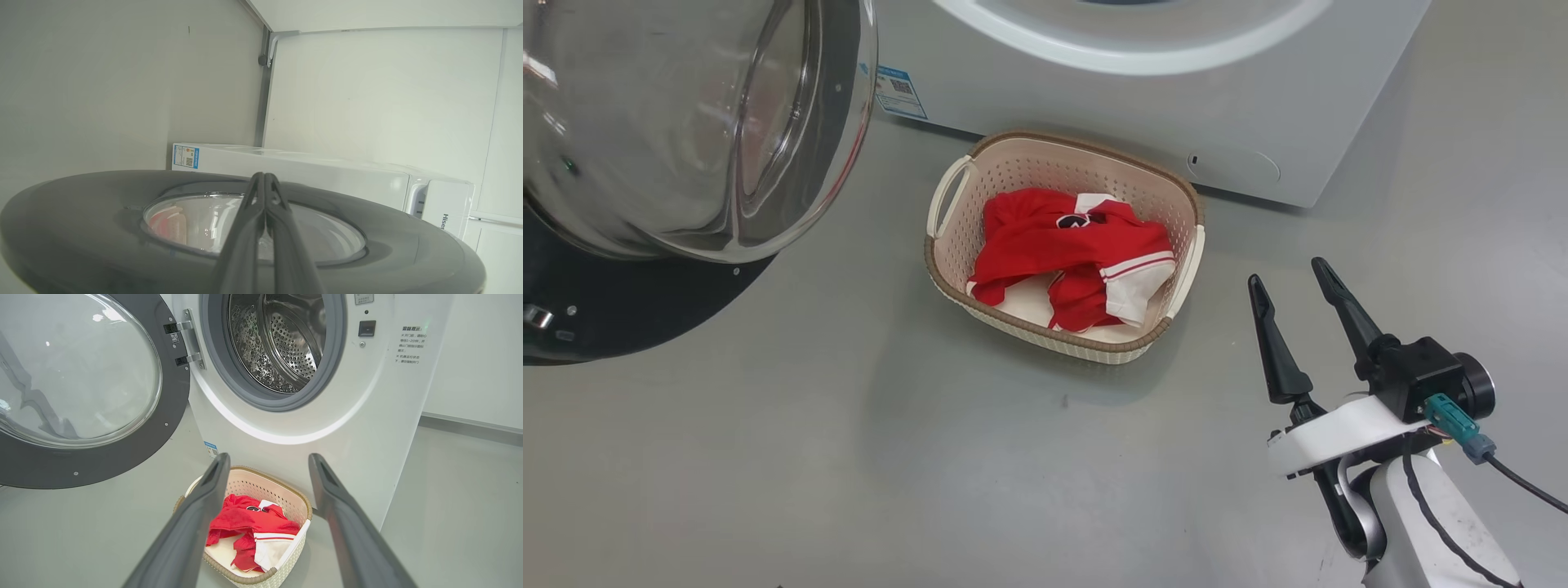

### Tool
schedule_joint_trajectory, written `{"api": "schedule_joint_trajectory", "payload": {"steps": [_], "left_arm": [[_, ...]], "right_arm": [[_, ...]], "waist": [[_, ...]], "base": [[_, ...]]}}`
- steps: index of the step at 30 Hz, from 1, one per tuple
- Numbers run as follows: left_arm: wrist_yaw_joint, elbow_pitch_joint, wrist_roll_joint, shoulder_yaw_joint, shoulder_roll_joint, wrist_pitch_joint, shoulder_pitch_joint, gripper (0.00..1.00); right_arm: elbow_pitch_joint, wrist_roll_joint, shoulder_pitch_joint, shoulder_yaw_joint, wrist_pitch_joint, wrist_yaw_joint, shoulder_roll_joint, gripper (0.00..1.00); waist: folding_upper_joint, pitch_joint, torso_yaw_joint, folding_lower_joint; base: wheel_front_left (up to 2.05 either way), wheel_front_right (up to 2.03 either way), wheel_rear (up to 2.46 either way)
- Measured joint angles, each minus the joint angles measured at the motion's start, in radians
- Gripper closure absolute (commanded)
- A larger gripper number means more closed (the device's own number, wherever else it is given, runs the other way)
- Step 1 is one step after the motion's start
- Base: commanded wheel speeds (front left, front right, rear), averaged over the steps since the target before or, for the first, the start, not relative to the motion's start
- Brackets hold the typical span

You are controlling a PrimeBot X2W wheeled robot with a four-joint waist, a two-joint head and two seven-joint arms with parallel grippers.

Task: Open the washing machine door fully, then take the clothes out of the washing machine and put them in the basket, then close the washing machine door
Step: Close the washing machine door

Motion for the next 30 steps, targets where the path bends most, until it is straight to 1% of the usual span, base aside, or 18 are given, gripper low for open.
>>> {"api": "schedule_joint_trajectory", "payload": {"steps": [5,8,13,20,21,26,30], "left_arm": [[-0.011,0.012,-0.005,-0.007,-0.024,0.054,0.004,1.00],[-0.033,0.014,-0.007,-0.026,-0.041,0.090,0.014,1.00],[-0.056,0.018,-0.013,-0.040,-0.063,0.155,0.036,1.00],[-0.099,0.014,-0.055,-0.058,-0.096,0.269,0.065,1.00],[-0.099,0.014,-0.055,-0.058,-0.096,0.269,0.065,1.00],[-0.124,0.005,-0.073,-0.055,-0.135,0.323,0.092,1.00],[-0.134,-0.008,-0.095,-0.049,-0.163,0.365,0.108,1.00]], "right_arm": [[0.009,0.005,0.000,-0.002,0.000,0.000,0.001,0.00],[0.013,0.007,0.000,-0.004,0.000,0.000,0.003,0.00],[0.017,0.009,0.002,-0.007,-0.001,0.000,0.006,0.00],[0.020,0.016,0.004,-0.007,-0.001,0.000,0.010,0.00],[0.020,0.016,0.004,-0.007,-0.001,0.000,0.010,0.00],[0.031,0.016,0.022,-0.001,-0.002,0.000,0.013,0.00],[0.032,0.017,0.022,0.001,-0.002,0.000,0.018,0.00]], "waist": [[0.0000,-0.019,0.004,0.0000],[0.0000,-0.031,0.007,0.0000],[0.0000,-0.051,0.014,0.0000],[0.0000,-0.075,0.025,0.0000],[0.0000,-0.075,0.025,0.0000],[0.0000,-0.092,0.031,0.0000],[0.0000,-0.105,0.031,0.0000]], "base": [[0.00,0.00,0.00],[0.00,0.00,0.00],[0.00,0.00,0.00],[0.00,0.00,0.00],[0.00,0.00,0.00],[0.00,0.00,0.00],[0.00,0.00,0.00]]}}
